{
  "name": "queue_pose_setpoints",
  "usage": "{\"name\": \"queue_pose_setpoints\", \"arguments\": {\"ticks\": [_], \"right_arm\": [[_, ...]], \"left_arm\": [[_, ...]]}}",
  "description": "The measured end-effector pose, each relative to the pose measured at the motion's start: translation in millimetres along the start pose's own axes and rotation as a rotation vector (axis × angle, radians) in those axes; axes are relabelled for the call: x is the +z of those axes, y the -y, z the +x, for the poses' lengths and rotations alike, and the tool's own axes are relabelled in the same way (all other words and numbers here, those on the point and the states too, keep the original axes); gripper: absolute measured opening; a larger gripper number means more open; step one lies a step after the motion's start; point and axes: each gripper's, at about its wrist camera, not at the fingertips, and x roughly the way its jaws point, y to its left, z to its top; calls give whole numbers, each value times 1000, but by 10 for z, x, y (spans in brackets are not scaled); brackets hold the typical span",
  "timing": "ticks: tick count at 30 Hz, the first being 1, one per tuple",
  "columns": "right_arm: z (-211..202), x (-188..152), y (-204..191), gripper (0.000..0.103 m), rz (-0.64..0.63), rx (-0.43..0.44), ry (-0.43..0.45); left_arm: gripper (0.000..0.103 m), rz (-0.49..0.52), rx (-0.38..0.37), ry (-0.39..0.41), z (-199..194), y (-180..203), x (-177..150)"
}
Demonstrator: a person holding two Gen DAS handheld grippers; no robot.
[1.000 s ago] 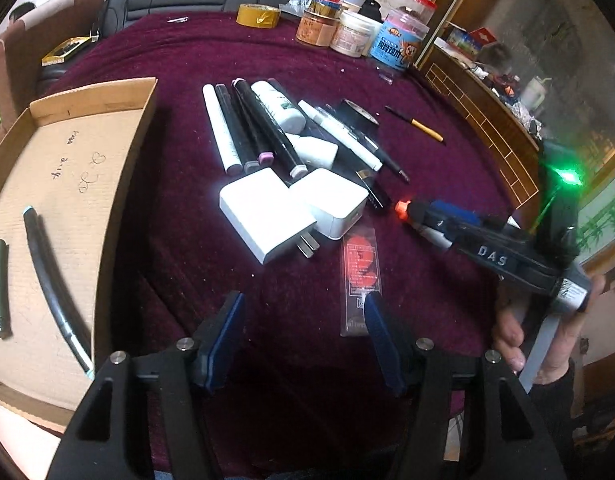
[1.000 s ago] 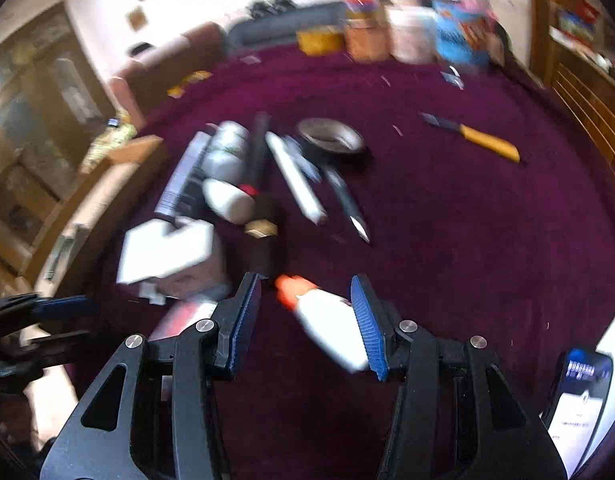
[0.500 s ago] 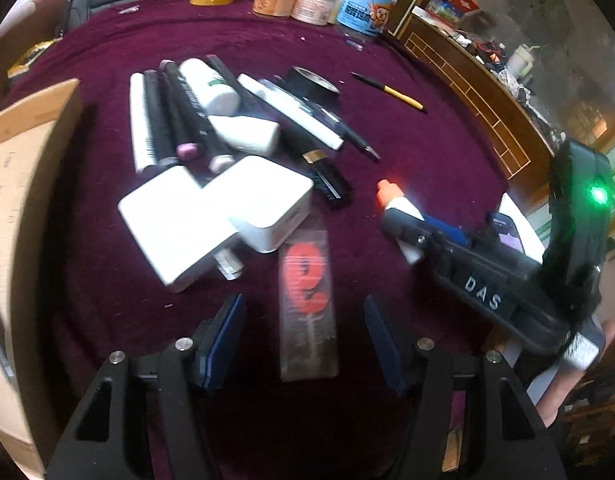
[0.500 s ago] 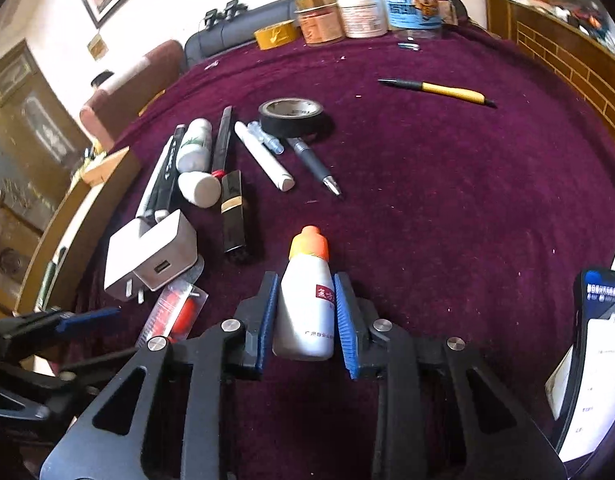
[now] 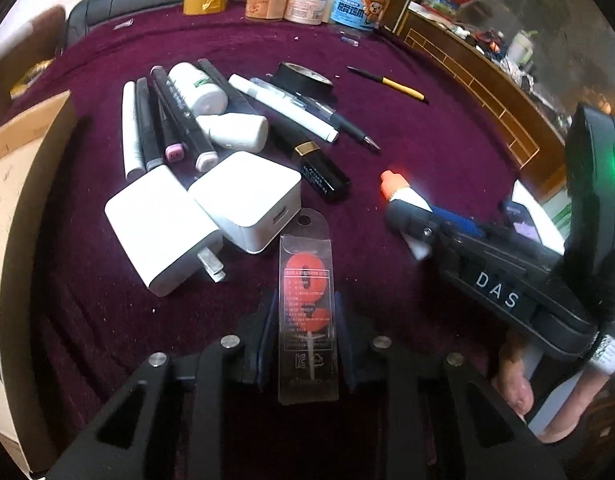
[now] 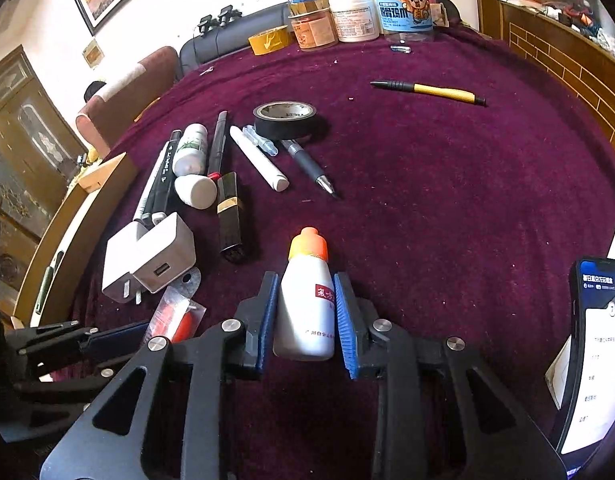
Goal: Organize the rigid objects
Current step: 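Carry the lollipop packet and glue bottle into the tray and release both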
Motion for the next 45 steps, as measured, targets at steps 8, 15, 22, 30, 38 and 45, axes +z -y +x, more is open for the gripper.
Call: {"name": "queue_pose_setpoints", "arguments": {"ticks": [8,15,22,30,38,45], "right_arm": [[-66,-52,33,27,22,27,10],[-319,-102,-199,27,45,134,47],[-611,38,-832,27,-83,292,127],[-170,97,-1913,27,-284,445,8],[470,129,-2725,28,-427,419,-91],[770,246,-2899,28,-478,338,-130]], "left_arm": [[26,-85,-276,-75,-79,-240,-2],[26,-151,-347,34,-599,-611,-90],[26,-369,-203,273,-1178,-1441,-235],[26,-547,120,320,-1435,-2161,-368],[26,-616,167,216,-1238,-2377,-545],[26,-610,209,177,-1169,-2319,-561]]}}
